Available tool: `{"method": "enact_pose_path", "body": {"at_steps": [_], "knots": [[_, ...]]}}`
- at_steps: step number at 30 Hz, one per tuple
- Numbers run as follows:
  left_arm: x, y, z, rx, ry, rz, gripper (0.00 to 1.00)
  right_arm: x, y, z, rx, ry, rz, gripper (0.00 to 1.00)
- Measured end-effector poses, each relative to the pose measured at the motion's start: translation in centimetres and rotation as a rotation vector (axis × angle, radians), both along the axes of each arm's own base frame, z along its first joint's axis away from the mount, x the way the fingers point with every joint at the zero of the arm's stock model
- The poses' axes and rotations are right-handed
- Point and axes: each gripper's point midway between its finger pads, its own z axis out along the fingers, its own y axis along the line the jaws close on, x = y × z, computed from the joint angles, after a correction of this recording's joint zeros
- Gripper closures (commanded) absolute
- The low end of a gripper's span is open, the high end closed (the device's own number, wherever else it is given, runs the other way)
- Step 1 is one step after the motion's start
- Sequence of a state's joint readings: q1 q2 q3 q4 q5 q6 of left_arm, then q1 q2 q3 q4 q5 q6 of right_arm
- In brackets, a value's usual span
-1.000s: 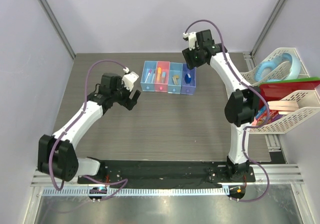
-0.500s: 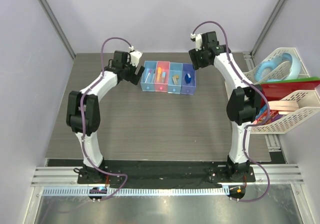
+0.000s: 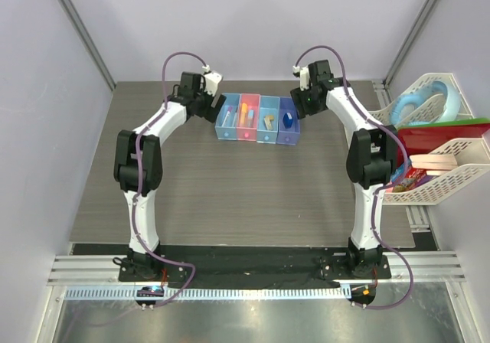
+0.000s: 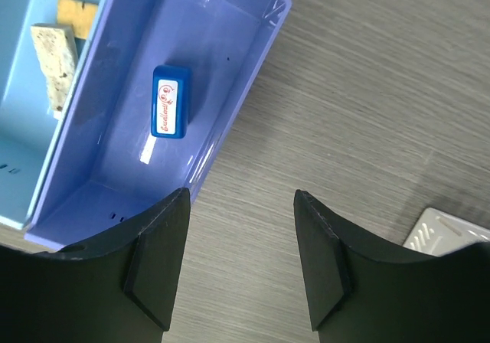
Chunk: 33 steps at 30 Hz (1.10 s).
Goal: Sort the stationery into containers
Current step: Move the storage box to the center of the board.
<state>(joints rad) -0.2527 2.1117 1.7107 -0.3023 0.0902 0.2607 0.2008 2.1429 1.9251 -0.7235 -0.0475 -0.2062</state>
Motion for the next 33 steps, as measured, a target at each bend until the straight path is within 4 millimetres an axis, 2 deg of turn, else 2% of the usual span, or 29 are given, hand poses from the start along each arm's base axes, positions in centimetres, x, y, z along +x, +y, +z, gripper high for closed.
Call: {"method": "enact_pose_path", "body": {"at_steps": [6,10,16,25,33], "knots": [[-0.8,-0.7,0.8,-0.045,0.002,-0.019,0.1,-0.7,0.2,-2.5,0.009,0.049,0.01,0.38],[-0.9,-1.2,1.8,-0.082,-0.012,-0.033,0.11,-1.0,0.4,-3.1,0.015,0.061,0.017,0.38],[-1.2,-2.1,1.8,-0.112,-0.003,-0.044,0.12,-1.3,0.5,-3.9,0.02,0.074,0.022,0.38],[-2.1,-4.0,-0.7,-0.096,0.046,-0.081,0.12,-1.5,0.6,-4.4,0.023,0.08,0.027,0.38],[-3.2,-4.9,-2.4,-0.075,0.075,-0.113,0.13,-2.8,1.1,-6.2,0.016,0.119,0.042,0.38]]}}
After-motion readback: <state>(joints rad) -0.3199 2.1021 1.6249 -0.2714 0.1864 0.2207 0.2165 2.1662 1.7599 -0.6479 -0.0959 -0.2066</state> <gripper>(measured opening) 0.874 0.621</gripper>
